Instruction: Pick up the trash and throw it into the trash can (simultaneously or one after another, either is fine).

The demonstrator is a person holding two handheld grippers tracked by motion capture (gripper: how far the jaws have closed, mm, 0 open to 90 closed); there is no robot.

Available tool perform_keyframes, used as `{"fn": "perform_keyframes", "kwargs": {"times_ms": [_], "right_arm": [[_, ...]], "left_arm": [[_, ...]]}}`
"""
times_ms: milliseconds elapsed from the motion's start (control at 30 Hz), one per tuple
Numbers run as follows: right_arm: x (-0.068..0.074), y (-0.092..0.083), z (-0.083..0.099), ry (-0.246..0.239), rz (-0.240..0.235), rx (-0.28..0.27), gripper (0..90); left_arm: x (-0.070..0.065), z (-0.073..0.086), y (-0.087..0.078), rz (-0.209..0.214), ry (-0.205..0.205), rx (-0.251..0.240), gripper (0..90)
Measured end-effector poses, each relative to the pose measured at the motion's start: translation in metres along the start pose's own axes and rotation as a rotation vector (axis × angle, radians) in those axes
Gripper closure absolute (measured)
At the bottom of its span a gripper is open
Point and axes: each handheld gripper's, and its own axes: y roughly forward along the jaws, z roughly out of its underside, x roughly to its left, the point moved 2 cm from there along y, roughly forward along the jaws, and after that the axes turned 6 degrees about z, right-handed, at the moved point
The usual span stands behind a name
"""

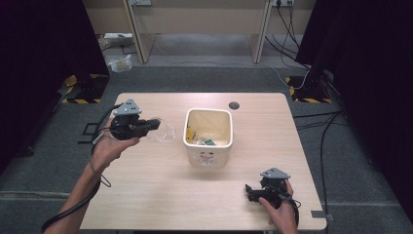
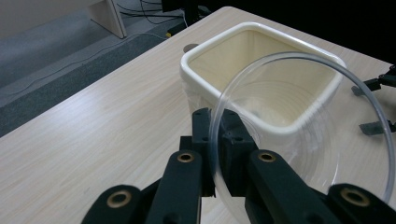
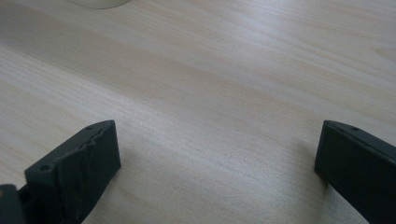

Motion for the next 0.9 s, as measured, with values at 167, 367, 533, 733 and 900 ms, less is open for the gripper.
{"fn": "perform_keyframes", "kwargs": {"times_ms": [167, 367, 533, 733, 900], "right_arm": [[0.0, 0.0, 0.0, -0.003, 0.0, -0.001, 0.4], [0.0, 0.0, 0.0, -0.003, 0.0, -0.001, 0.4], [0.0, 0.0, 0.0, 0.0, 0.0, 0.0, 0.4], [0.0, 0.0, 0.0, -0.003, 0.0, -0.001, 0.4], [0.0, 0.0, 0.0, -0.003, 0.0, -0.001, 0.4]], "left_arm": [[-0.002, -0.006, 0.002, 0.006, 0.006, -0.001, 85.8], [-0.004, -0.013, 0.004, 0.013, 0.017, -0.001, 85.8], [-0.007, -0.021, 0.005, 0.017, 0.027, -0.002, 85.7], [-0.01, -0.031, 0.009, 0.024, 0.043, 0.0, 85.7], [-0.013, -0.036, 0.015, 0.03, 0.049, 0.003, 85.7]]}}
